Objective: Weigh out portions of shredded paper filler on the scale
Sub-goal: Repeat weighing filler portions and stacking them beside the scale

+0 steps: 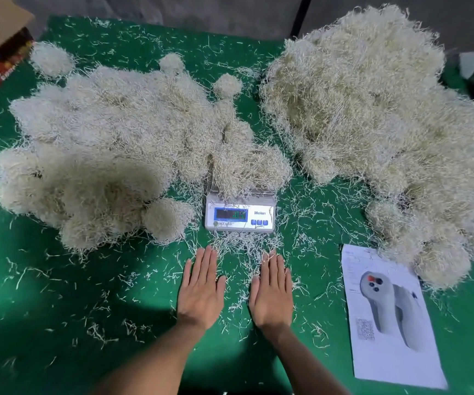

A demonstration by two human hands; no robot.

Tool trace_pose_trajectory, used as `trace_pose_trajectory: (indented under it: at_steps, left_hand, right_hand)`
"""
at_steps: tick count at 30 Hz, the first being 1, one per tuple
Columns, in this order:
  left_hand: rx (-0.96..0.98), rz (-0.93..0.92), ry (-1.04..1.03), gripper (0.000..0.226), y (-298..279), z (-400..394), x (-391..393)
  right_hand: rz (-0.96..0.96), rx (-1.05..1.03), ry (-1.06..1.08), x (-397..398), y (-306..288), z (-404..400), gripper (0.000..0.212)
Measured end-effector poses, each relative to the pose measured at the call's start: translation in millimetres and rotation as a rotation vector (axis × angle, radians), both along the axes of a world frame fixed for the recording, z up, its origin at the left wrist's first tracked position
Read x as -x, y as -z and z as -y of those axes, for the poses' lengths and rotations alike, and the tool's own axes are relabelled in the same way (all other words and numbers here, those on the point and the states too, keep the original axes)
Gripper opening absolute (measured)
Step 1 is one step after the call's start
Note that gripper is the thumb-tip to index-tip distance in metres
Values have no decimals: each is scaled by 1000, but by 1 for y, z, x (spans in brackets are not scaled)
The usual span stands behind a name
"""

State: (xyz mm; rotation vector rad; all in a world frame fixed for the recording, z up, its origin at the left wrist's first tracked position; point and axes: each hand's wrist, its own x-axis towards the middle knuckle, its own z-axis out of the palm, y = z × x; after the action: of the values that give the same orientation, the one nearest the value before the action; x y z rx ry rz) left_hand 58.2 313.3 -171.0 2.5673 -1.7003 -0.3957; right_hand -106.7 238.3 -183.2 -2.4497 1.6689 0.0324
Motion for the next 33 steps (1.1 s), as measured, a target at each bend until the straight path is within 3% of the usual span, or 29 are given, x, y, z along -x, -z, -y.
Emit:
trace_pose_trajectory:
  at_steps: [7, 11, 15, 17, 19, 22, 26, 30, 31, 33]
  left_hand:
    - [-24, -22, 8, 67, -2, -3, 1]
    - [-60, -81, -16, 66, -12, -1, 3]
    - [17, -134, -105, 65, -43, 29, -2]
    - [107, -154, -149, 63, -61, 48, -8]
    - [205, -219, -188, 64, -77, 70, -17]
    - [326, -314, -192, 67, -101, 111, -40]
    - [525, -479, -269, 72, -125, 170, -64]
    - [540, -608, -285, 73, -126, 219, -64]
    - [502, -686, -304, 76, -125, 226, -61]
    - [454, -1013, -375, 81, -118, 232, -53]
  right_hand:
    - [-54, -43, -12, 2, -5, -1, 64]
    - [71, 34, -12, -1, -32, 15, 55]
    - [224, -126, 32, -5, -68, 72, 78]
    - [340, -151, 125, -13, -85, 107, 77]
    - [481, -110, 224, -25, -103, 143, 71]
    - [681, -213, 323, -53, -127, 195, 72]
    - [900, -224, 267, -97, -141, 238, 74]
    - [853, -228, 133, -140, -134, 255, 84]
    - [834, -222, 74, -149, -131, 257, 86]
    - [731, -228, -43, -166, -123, 261, 87]
